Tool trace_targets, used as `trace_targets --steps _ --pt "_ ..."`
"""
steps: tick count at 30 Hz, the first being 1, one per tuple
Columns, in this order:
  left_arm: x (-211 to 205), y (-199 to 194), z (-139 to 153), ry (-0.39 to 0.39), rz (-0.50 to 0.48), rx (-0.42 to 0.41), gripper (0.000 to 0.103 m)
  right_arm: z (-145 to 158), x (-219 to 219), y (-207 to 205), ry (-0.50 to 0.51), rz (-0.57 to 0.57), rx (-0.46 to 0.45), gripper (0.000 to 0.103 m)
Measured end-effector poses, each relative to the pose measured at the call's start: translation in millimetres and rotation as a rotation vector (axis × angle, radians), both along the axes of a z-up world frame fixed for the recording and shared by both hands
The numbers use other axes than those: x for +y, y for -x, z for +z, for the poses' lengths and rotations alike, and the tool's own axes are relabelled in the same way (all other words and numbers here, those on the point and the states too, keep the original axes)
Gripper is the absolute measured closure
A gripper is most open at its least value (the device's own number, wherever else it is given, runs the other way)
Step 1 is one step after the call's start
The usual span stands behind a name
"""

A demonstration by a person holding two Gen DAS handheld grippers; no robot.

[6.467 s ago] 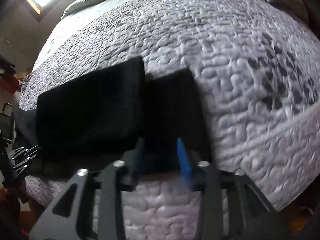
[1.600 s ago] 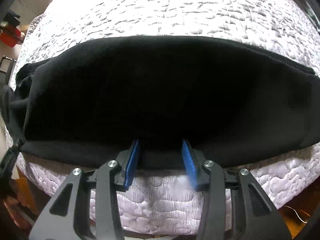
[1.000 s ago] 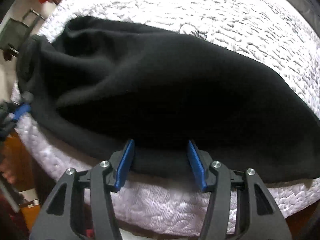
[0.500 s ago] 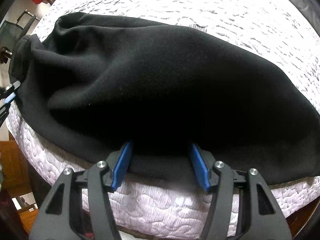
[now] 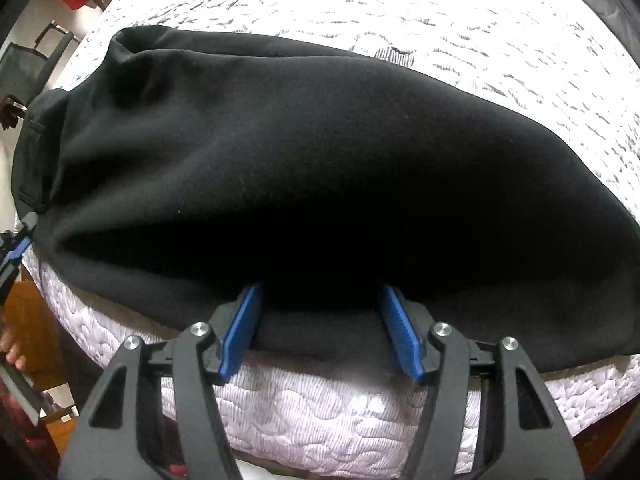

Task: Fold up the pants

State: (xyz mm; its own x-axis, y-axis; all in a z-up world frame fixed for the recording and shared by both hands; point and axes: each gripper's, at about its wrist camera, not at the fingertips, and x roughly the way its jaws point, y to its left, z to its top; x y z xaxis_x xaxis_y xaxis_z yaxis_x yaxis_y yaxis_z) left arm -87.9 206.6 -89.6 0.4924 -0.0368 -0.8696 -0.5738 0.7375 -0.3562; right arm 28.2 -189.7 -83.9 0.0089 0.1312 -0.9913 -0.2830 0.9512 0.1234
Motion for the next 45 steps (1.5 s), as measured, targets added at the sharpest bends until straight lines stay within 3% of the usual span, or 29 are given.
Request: trace_targets --steps 6,11,14,18,20,23,25,28,29,33,38,45 --pt "-13 7 36 -0.042 -0.075 -0.003 0.072 -2 1 0 0.016 0.004 -0.007 0.040" --pt "-32 -3 59 -0.042 -0.127 -0.079 0.067 -5 -1 3 0.003 -0.009 -0.011 0.039" --pt "-25 -21 45 -0.083 -0.127 -0.071 0.066 -6 -1 5 0.009 -0.013 -0.020 0.038" --pt "1 -69 -9 -0.094 -0.118 0.056 0.067 -12 -5 10 -0.007 -0.018 -0.027 0.037" --pt "7 -77 -24 -0.080 -0.130 0.077 0.067 -13 -7 10 -0.012 -0.019 -0.023 0.036" --pt "5 -79 -15 -0.081 -0.140 0.089 0.066 -11 -8 11 -0.013 -0.008 -0.023 0.037" --pt "0 -71 2 -0.064 -0.163 0.045 0.065 1 -9 10 -0.039 -0.003 -0.030 0.037" --pt "-18 -69 15 -0.089 -0.237 0.043 0.052 20 -2 8 -0.063 0.017 -0.060 0.037" --pt "-25 -71 15 -0.095 -0.266 0.052 0.048 27 3 5 -0.062 0.025 -0.077 0.037" --pt "-41 -82 5 -0.079 -0.330 0.091 0.047 38 26 -17 -0.118 0.035 -0.073 0.037" --pt "-27 -84 -7 -0.043 -0.310 0.129 0.047 38 63 -54 -0.136 0.100 -0.092 0.030" --pt "7 -84 -7 -0.074 -0.225 0.135 0.038 40 118 -104 -0.164 0.244 -0.076 0.028"
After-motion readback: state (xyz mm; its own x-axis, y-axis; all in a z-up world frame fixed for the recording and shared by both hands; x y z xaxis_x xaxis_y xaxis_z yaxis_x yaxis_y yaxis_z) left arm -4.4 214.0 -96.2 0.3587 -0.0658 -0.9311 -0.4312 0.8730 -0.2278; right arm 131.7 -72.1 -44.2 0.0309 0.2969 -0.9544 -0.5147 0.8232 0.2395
